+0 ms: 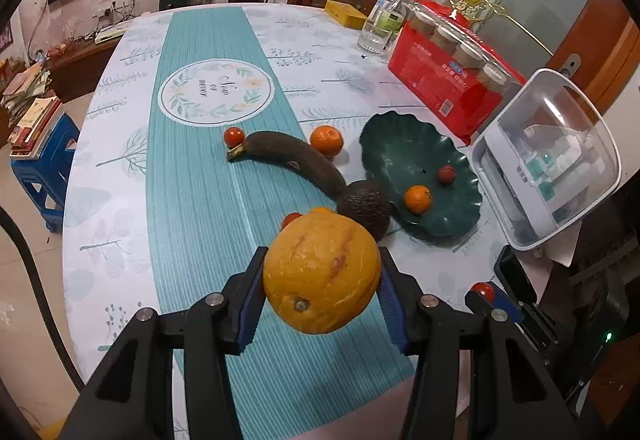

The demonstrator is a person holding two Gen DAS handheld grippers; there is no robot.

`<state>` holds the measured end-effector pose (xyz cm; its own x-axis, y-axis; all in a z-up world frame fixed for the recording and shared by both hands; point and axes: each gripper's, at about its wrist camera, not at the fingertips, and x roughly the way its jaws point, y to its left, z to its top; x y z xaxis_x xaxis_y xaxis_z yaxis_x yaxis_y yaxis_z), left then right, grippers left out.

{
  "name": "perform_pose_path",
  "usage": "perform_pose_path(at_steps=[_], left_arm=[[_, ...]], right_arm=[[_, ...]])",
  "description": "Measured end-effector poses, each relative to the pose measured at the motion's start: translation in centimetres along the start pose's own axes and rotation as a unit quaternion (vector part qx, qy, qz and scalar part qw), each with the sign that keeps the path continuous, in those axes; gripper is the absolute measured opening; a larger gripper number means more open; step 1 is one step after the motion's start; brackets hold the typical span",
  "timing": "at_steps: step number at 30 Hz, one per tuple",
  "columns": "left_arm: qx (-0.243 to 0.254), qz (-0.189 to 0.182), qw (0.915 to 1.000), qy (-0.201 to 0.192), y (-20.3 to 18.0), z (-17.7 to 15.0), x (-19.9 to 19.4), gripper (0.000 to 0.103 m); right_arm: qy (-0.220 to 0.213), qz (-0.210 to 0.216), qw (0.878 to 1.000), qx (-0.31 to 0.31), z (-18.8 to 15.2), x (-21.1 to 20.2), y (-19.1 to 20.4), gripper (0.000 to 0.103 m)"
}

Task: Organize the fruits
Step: 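Carry both fruits over the green plate and open both tools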

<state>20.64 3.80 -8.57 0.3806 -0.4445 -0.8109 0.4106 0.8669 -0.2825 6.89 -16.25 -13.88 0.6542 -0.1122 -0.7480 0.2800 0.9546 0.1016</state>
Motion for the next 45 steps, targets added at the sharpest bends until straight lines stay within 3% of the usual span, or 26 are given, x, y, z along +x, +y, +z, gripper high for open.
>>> perform_pose_path(at_steps=[11, 31, 36, 40, 45], left_arm=[[0.002, -0.003, 1.0000, 0.005, -5.2, 0.3, 0.7, 0.050], [-0.041, 0.006, 0.9975, -0.058, -15.5, 7.4, 5.4, 0.050], [-0.054, 0.015, 0.9973, -0.047, -16.6, 8.6, 8.2, 0.050], [-0.069, 0.022, 0.9972, -0.016, -16.7, 9.0, 11.1, 0.050], [-0.081, 0.031, 0.9962, 0.012, -16.5, 9.0, 14.6, 0.050]], right_arm=[[0.011, 0.013, 0.999, 0.035, 1.3, -1.2, -6.0, 0.027], [0.016, 0.093, 0.994, -0.061, 10.1, 1.0, -12.7, 0.027], [0.033, 0.102, 0.989, -0.102, 11.2, 2.4, -12.5, 0.027], [0.052, 0.111, 0.983, -0.134, 12.0, 4.0, -12.3, 0.027], [0.100, 0.136, 0.975, -0.144, 12.3, 6.9, -12.2, 0.027]])
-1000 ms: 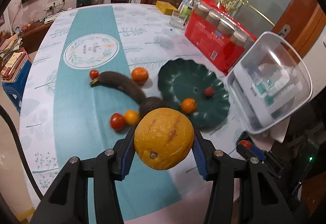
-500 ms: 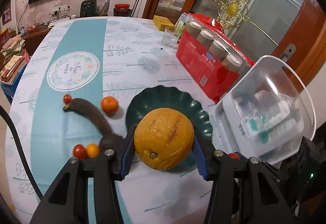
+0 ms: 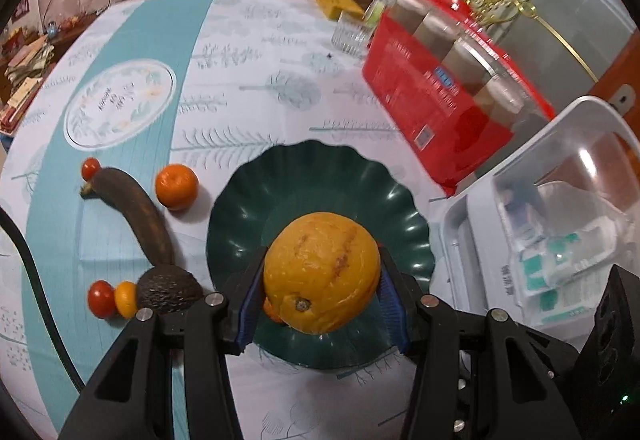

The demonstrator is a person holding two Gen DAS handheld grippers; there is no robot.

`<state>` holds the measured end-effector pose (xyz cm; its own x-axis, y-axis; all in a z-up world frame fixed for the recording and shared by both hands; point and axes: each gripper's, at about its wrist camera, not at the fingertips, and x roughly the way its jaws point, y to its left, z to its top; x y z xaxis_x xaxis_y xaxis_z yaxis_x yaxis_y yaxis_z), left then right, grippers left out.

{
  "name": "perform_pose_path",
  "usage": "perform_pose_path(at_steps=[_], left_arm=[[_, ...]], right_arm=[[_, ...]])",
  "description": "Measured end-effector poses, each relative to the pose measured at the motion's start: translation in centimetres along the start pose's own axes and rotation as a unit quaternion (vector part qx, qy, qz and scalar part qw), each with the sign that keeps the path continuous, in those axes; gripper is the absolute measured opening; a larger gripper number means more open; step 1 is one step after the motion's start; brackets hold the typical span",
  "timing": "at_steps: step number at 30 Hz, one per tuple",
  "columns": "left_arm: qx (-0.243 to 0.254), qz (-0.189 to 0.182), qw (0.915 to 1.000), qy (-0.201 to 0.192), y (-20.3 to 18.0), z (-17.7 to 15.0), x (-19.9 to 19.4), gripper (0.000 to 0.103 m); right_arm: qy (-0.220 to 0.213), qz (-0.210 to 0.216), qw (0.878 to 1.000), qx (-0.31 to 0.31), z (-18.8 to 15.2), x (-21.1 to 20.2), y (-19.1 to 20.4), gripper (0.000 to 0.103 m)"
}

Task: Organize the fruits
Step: 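Carry both fruits over the green plate and open both tools, then withdraw both tools from the plate back toward the remaining fruits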

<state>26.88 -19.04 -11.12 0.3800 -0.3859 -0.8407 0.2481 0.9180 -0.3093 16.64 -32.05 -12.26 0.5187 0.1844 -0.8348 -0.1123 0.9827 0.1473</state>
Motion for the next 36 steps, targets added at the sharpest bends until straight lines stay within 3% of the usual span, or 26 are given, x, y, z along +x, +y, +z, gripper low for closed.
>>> perform_pose_path(at_steps=[10, 13, 16, 20, 22, 24, 25, 36], left_arm=[[-0.018, 0.008, 0.9988, 0.045, 1.0, 0.1, 4.6, 0.050], [-0.018, 0.000, 0.9992, 0.037, 1.1, 0.2, 4.9, 0.048], [0.012, 0.008, 0.9994, 0.032, 0.5, 0.4, 5.1, 0.048], [0.014, 0.015, 0.9994, 0.029, 0.4, 0.6, 4.8, 0.052], [0.008, 0.013, 0.9996, 0.024, 0.6, 0.6, 4.1, 0.059], [0.005, 0.016, 0.9997, 0.015, 0.7, 0.6, 3.3, 0.066], [0.005, 0.018, 0.9998, 0.009, 0.8, 0.6, 2.8, 0.068], [-0.017, 0.012, 0.9993, -0.032, 2.1, -1.8, -3.2, 0.078]], right_arm=[[0.088, 0.024, 0.995, 0.032, 0.0, 5.2, -2.0, 0.027], [0.104, 0.028, 0.993, 0.039, -0.1, 5.9, -2.4, 0.027], [0.112, 0.027, 0.992, 0.041, -0.1, 6.2, -2.5, 0.027], [0.115, 0.020, 0.992, 0.038, -0.1, 6.2, -2.4, 0.028], [0.112, 0.014, 0.993, 0.037, 0.0, 6.1, -2.3, 0.034], [0.113, 0.005, 0.993, 0.037, -0.1, 5.9, -2.3, 0.055], [0.112, 0.000, 0.993, 0.038, -0.2, 5.7, -2.2, 0.057], [0.081, -0.023, 0.996, 0.028, -1.2, 2.5, -0.5, 0.058]])
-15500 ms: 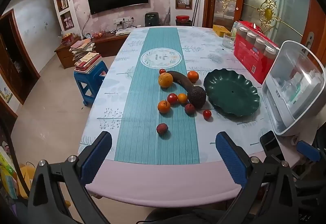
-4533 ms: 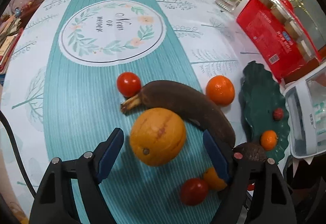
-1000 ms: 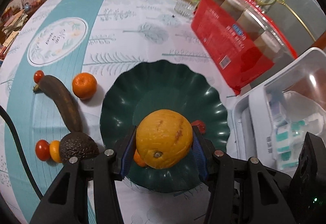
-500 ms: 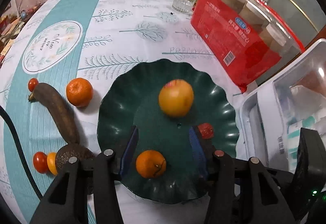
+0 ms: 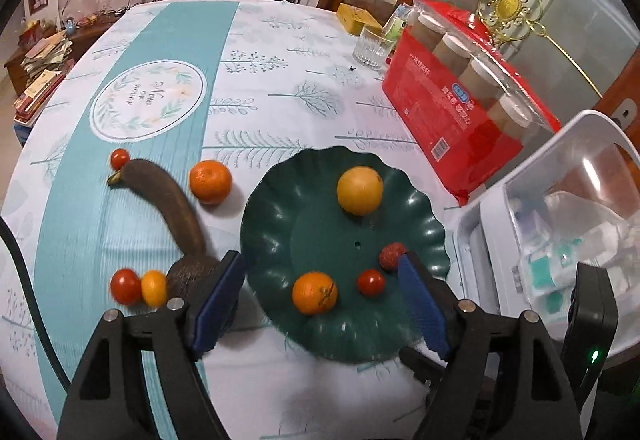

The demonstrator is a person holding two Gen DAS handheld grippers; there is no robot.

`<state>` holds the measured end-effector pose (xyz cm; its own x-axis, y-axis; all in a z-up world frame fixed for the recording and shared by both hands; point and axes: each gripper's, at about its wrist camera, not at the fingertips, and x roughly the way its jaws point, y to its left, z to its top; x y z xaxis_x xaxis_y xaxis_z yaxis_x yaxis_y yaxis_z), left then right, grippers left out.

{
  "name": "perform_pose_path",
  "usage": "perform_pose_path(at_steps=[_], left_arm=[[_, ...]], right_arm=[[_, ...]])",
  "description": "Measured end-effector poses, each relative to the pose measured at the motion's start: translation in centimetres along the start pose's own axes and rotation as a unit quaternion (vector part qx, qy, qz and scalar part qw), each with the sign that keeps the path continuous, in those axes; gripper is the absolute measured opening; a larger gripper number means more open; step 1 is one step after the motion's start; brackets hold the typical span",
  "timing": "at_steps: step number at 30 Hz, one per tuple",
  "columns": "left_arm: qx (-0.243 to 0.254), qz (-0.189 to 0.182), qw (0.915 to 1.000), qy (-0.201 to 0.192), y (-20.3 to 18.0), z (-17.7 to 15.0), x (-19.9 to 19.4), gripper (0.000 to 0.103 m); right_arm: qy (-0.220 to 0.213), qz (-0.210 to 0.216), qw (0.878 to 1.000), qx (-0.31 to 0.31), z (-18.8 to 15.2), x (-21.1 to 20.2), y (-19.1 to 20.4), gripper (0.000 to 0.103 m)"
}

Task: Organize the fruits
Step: 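Withdraw both tools from the plate back toward the remaining fruits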

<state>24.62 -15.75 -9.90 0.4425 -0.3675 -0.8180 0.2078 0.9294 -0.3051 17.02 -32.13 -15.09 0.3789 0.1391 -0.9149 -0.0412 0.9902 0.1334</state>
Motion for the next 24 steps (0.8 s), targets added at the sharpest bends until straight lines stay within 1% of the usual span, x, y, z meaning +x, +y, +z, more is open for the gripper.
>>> perform_pose_path(at_steps=[6, 11, 15, 20, 24], left_arm=[[-0.007, 0.004, 1.0000, -0.001, 1.0, -2.7, -2.2, 0.078], [-0.020, 0.006, 0.9998, -0.007, 2.6, -4.2, -3.8, 0.078], [-0.029, 0.003, 0.9996, -0.002, 4.3, -5.0, -4.7, 0.078], [-0.020, 0.001, 0.9998, 0.008, 6.4, -5.6, -5.8, 0.078], [0.000, 0.000, 0.9999, 0.011, 8.4, -5.7, -7.2, 0.078]], right_arm=[[-0.016, -0.005, 1.000, 0.018, -1.4, -1.8, 0.4, 0.058], [-0.031, -0.011, 0.999, 0.040, -2.4, -3.0, 0.8, 0.058], [-0.032, -0.014, 0.997, 0.064, -3.2, -3.3, 1.4, 0.058], [-0.029, -0.010, 0.994, 0.100, -4.2, -3.3, 3.1, 0.058], [-0.040, -0.009, 0.990, 0.132, -5.0, -3.5, 4.7, 0.058]])
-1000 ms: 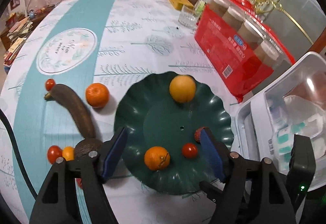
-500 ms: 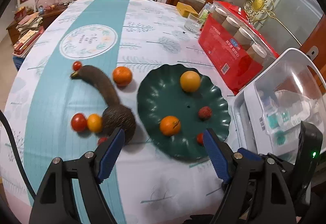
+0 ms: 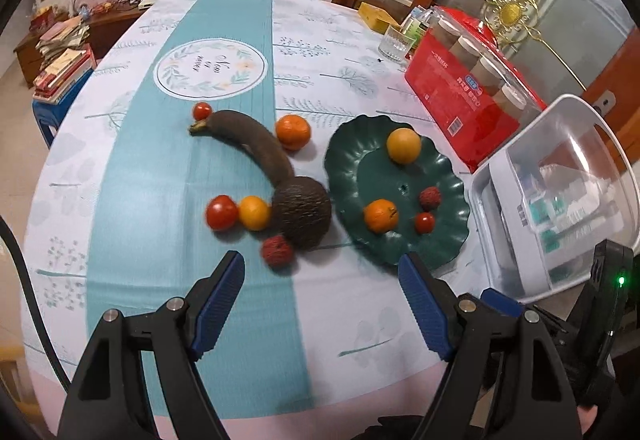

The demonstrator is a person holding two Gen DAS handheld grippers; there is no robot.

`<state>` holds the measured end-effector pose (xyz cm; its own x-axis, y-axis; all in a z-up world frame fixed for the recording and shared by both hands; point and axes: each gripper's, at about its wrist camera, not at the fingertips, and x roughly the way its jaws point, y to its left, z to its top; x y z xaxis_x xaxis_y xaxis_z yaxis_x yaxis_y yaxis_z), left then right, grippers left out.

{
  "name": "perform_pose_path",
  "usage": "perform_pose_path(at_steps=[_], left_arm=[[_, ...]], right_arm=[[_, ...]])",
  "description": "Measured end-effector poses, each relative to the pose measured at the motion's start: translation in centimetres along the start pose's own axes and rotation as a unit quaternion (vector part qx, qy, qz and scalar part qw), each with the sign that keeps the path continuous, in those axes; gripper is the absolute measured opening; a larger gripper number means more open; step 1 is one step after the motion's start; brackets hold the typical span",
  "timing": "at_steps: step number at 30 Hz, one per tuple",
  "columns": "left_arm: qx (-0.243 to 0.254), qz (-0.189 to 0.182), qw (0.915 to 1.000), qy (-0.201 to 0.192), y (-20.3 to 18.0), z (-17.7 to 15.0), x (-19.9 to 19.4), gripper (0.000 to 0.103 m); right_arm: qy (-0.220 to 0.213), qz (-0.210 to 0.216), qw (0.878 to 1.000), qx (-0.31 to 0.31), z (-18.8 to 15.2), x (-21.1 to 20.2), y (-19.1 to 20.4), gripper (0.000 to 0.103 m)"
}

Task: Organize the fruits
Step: 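Withdraw both tools from the plate back toward the remaining fruits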

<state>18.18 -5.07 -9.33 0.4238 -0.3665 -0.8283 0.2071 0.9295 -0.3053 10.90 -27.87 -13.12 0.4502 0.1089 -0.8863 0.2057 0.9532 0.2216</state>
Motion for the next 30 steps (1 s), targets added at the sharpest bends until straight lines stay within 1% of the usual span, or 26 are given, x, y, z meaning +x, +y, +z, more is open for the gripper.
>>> perform_pose_path(at_steps=[10, 13, 16, 19, 23, 26, 30], left_arm=[[0.051, 0.008, 0.9985, 0.019, 5.9, -1.2, -2.9, 0.078], [0.063, 0.010, 0.9976, 0.028, 7.9, -1.7, -3.6, 0.078], [0.076, 0.014, 0.9965, 0.032, 9.9, -1.8, -4.2, 0.078], [0.088, 0.016, 0.9952, 0.039, 11.5, -1.8, -4.6, 0.078], [0.096, 0.017, 0.9934, 0.059, 12.6, -1.4, -4.2, 0.078], [0.110, 0.021, 0.9905, 0.080, 12.7, -1.1, -3.3, 0.079], [0.121, 0.027, 0.9868, 0.104, 12.5, -0.3, -1.9, 0.078]], right_arm=[[0.006, 0.013, 0.995, 0.100, -4.4, 1.5, 4.4, 0.058], [0.002, 0.021, 0.992, 0.121, -5.7, 2.1, 5.9, 0.058], [-0.003, 0.020, 0.990, 0.138, -6.9, 2.5, 7.5, 0.058], [-0.004, 0.018, 0.989, 0.146, -7.7, 2.9, 8.8, 0.058], [-0.001, 0.013, 0.989, 0.148, -7.9, 3.0, 10.0, 0.058], [-0.011, 0.009, 0.991, 0.135, -7.4, 2.9, 10.8, 0.058], [-0.022, 0.016, 0.992, 0.123, -6.7, 3.2, 11.8, 0.058]])
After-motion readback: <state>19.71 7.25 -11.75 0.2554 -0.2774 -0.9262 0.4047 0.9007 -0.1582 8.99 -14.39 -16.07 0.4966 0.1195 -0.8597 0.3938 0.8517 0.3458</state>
